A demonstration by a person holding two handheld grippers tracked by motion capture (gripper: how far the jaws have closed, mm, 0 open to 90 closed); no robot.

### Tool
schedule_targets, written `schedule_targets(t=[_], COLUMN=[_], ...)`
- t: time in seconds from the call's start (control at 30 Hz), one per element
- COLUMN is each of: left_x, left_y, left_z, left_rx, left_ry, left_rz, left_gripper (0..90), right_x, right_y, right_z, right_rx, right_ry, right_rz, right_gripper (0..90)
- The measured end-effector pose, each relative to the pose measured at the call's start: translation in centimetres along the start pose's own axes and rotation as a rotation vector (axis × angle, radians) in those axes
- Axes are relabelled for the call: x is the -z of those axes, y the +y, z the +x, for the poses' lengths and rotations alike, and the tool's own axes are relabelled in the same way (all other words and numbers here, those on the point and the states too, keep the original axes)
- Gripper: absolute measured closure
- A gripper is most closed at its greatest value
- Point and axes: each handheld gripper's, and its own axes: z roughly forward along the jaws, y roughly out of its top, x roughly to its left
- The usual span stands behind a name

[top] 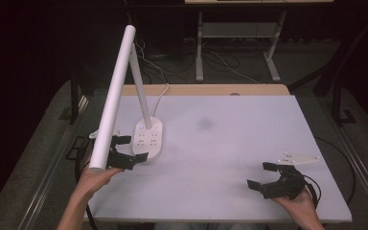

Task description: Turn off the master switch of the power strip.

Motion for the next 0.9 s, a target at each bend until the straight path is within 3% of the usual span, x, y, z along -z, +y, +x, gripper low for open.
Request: schedule_targets(t=[0.4, 0.7, 0.9], left_x=[0.1, 0.4, 0.5], left_y=[0.9, 1.6, 2.5], left_z=[1.6, 3.1, 3.9], left_rx=[0.027, 0.043, 0.025], left_ry=[0.018, 0.060, 0.081], left_rz=[-0.003, 0.000, 0.029], left_gripper=[1.9, 1.9, 2.0], right_x=[0.0, 0.1, 0.1], right_y=[0.0, 0.0, -0.1], right_z=[-0.1, -0.2, -0.2], right_rx=[-0.001, -0.001, 0.000], right_ry=[-0.002, -0.002, -0.004], right_rz=[-0.001, -0.002, -0.001], right_gripper=[0.4, 0.4, 0.4])
